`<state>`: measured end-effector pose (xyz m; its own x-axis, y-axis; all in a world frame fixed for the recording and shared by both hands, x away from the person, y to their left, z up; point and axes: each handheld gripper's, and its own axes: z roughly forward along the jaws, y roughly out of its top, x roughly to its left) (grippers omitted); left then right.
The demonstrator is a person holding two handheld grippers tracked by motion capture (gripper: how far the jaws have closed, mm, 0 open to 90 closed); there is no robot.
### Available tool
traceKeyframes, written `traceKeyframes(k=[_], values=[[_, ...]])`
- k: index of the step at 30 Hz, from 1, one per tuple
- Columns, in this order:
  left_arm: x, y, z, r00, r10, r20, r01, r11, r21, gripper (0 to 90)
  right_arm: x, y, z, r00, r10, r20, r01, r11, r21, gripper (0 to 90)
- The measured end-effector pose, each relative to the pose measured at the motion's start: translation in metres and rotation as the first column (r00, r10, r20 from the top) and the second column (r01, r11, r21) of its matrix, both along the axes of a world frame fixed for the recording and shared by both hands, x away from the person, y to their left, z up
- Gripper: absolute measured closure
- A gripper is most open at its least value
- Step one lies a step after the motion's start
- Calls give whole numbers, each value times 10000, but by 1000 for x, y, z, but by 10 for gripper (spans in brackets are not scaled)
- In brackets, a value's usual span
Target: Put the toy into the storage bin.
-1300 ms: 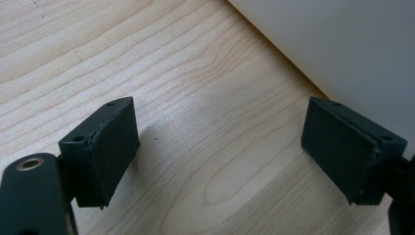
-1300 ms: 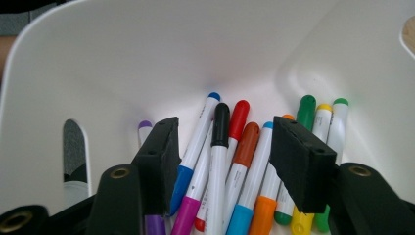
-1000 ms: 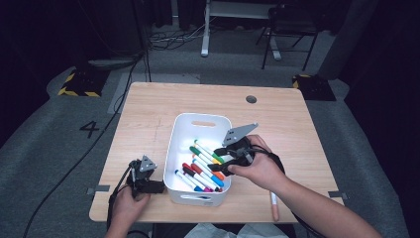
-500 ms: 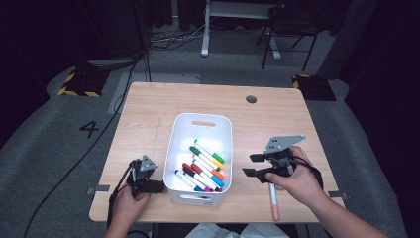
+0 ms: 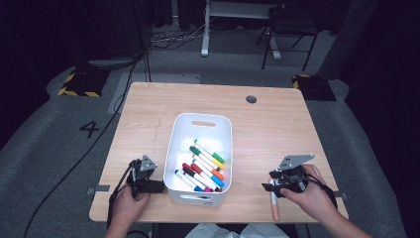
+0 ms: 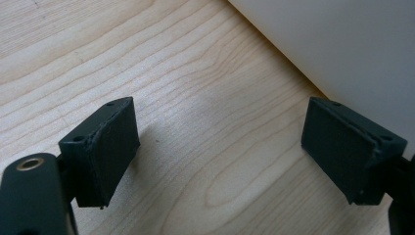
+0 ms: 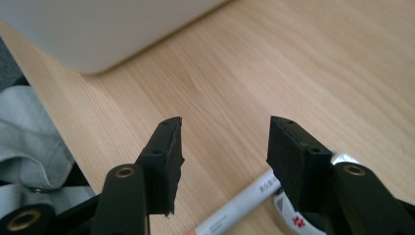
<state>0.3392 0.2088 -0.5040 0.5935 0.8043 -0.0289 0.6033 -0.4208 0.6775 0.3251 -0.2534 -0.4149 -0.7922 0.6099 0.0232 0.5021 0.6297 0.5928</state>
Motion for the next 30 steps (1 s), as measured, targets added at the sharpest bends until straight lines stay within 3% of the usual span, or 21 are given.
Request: traceKeyframes(k=[2,11,17,24,30], values=[[0,0,0,10000,2,8,-2,10000,5,143,0,-4,-8,9995,-119,-280,117,9999,-85,498],[0,0,0,10000,-10,-5,10,10000,-14,143,-5,-18,-38,9975,-591,-379,565,9962,-666,520],[0,0,0,10000,-11,12,11,10000,2,143,-10,-22,-52,9937,-662,-898,612,9964,-580,600],[0,0,0,10000,-7,9,7,10000,1,143,-10,-17,-59,9956,-563,-752,513,9964,-668,756],[0,0,0,10000,-8,0,8,10000,-12,143,-8,-11,-59,9977,-507,-458,458,9938,-1010,767]])
